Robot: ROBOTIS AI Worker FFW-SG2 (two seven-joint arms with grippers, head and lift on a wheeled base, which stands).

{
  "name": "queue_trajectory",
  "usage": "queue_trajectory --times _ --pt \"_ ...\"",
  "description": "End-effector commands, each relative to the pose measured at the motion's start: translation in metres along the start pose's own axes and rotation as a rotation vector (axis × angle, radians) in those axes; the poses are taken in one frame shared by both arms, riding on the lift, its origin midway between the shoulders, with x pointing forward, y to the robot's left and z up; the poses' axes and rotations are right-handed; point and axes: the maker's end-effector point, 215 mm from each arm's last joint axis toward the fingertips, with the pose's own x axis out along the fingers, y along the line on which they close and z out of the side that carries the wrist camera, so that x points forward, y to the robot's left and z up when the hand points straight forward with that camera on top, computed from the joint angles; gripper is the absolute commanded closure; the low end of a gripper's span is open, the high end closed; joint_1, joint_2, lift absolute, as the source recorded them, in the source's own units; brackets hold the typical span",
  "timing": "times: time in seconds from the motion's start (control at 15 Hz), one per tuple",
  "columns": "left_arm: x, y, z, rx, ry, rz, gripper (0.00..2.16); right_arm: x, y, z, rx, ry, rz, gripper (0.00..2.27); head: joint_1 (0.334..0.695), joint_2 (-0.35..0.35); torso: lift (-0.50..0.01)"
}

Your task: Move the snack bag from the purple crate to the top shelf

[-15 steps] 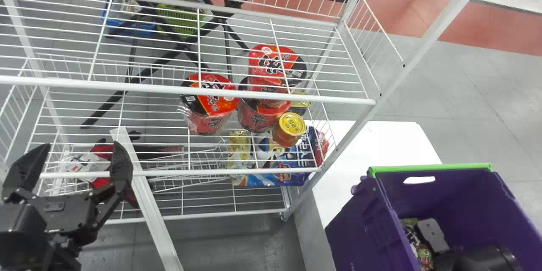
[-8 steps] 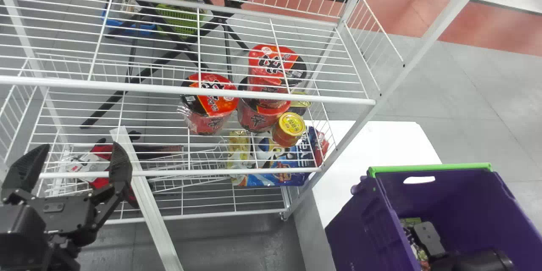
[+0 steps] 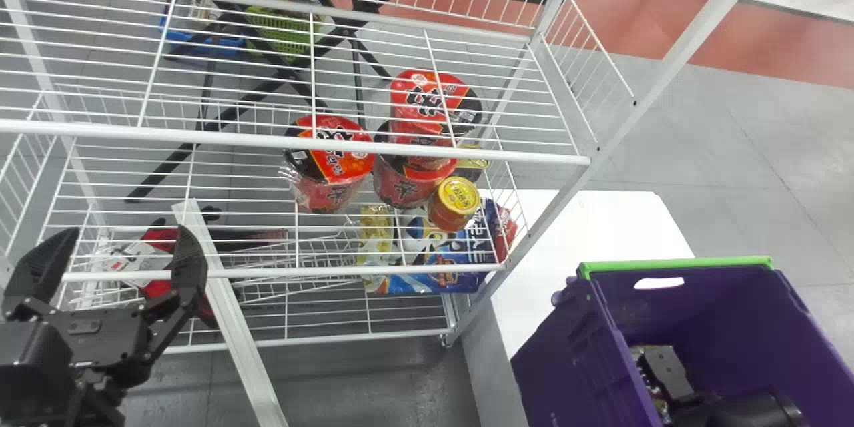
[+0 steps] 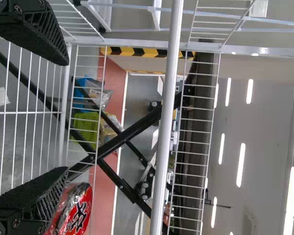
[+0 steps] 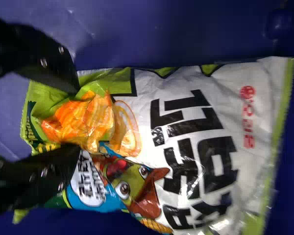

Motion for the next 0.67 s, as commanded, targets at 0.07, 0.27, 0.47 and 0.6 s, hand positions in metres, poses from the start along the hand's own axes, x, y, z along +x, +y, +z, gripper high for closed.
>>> queue_trajectory --times 0.07,0.27,0.47,0.6 --pt "0.0 -0.001 0.0 -0.001 0.001 0.001 0.03 -0.002 0.001 -0.007 -0.013 0.024 -0.03 1.86 0.695 -0.35 -0.458" --pt "0.002 -0.003 -0.003 0.0 0.01 0.001 0.03 -0.013 0.005 -0.01 0.012 0.027 0.009 1.86 0.695 -0.35 -0.458" --pt "0.004 -0.01 -0.002 0.009 0.01 -0.01 0.03 -0.015 0.007 -0.012 0.026 0.039 -0.002 1.86 0.695 -0.35 -0.458" --pt "0.005 -0.009 -0.003 0.013 0.013 -0.007 0.03 -0.016 0.008 -0.008 0.036 0.026 0.005 1.86 0.695 -0.35 -0.458"
